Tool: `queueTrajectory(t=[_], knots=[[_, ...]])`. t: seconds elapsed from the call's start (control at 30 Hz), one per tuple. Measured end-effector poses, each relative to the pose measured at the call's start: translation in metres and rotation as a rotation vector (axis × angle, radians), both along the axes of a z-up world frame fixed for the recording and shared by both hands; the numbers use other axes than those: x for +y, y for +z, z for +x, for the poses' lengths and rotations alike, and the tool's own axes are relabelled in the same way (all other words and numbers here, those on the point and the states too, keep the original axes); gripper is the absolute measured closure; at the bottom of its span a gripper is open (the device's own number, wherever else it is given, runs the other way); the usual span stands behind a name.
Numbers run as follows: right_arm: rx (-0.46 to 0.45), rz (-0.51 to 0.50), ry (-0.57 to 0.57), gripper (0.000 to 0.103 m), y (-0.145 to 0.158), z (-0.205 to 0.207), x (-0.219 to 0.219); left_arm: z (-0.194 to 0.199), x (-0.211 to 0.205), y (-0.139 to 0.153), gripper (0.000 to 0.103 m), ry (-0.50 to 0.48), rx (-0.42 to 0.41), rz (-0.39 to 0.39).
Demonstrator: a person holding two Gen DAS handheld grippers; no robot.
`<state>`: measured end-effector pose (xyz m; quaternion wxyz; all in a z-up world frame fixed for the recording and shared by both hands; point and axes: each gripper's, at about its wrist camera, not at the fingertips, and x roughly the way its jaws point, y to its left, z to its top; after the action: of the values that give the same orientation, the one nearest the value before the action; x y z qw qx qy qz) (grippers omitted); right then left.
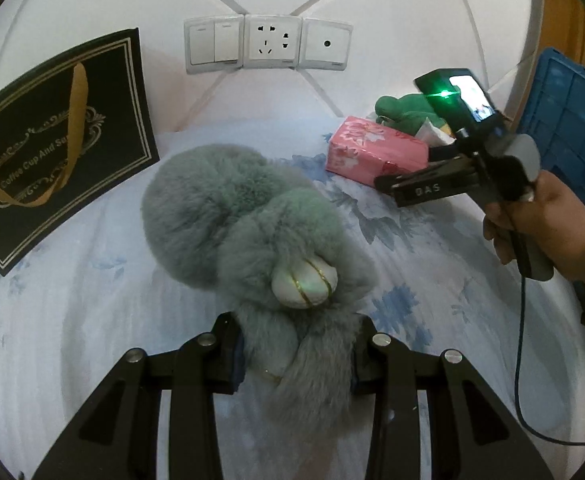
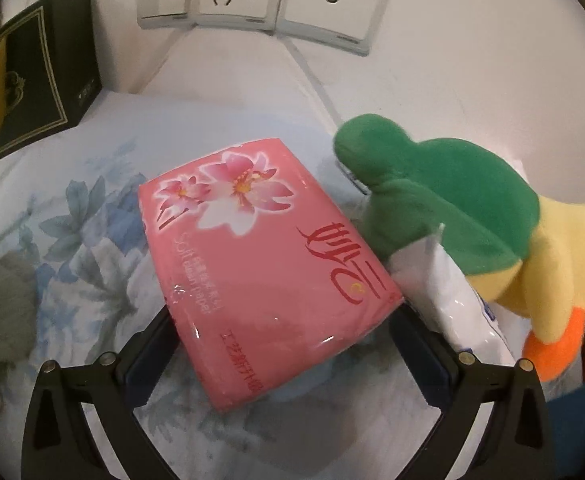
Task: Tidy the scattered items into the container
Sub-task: 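Grasp the grey bunny plush with the left tool while the right tool grasps the pink tissue pack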
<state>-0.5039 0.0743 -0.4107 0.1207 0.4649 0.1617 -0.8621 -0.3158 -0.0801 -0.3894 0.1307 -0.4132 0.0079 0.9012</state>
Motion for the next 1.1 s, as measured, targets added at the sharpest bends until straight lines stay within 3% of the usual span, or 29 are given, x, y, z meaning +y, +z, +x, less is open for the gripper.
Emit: queueTrajectory(t=[0.07, 0.1, 0.13, 0.23, 0.5, 0.63, 0.83, 1.0, 1.07, 1.1], knots=[[-0.008, -0.033, 0.005, 0.027, 0.002, 0.004, -0.001, -0.001, -0.001, 0.001, 0.068, 0.006, 0.000, -0.001], [-0.003, -0.037, 0.000, 0.045, 0.003, 0.006, -0.002, 0.000, -0.002, 0.002, 0.068, 0.010, -0.001, 0.000], [-0.004, -0.049, -0.008, 0.051, 0.004, 0.009, -0.003, 0.001, -0.002, 0.001, 0.068, 0.013, -0.004, 0.002], [-0.023, -0.107, -0.039, 0.062, 0.005, 0.017, -0.003, 0.001, -0.005, 0.002, 0.068, 0.017, -0.008, 0.003], [-0.083, -0.198, -0.034, 0.079, 0.014, 0.061, -0.017, 0.007, -0.013, 0.008, 0.068, 0.030, -0.017, 0.003], [-0.128, -0.272, -0.084, 0.100, 0.014, 0.105, -0.010, 0.017, -0.015, 0.013, 0.068, 0.035, -0.025, -0.007], [-0.192, -0.347, -0.143, 0.100, 0.019, 0.167, 0.012, 0.041, -0.016, 0.023, 0.068, 0.042, -0.052, -0.005], [-0.274, -0.318, -0.098, 0.099, 0.027, 0.221, 0.003, 0.062, -0.018, 0.033, 0.068, 0.041, -0.073, -0.004], [-0.298, -0.250, -0.058, 0.088, 0.030, 0.243, 0.001, 0.070, -0.020, 0.037, 0.068, 0.043, -0.080, -0.004], [-0.284, -0.198, -0.049, 0.049, 0.032, 0.249, 0.001, 0.072, -0.021, 0.039, 0.068, 0.044, -0.082, -0.003]])
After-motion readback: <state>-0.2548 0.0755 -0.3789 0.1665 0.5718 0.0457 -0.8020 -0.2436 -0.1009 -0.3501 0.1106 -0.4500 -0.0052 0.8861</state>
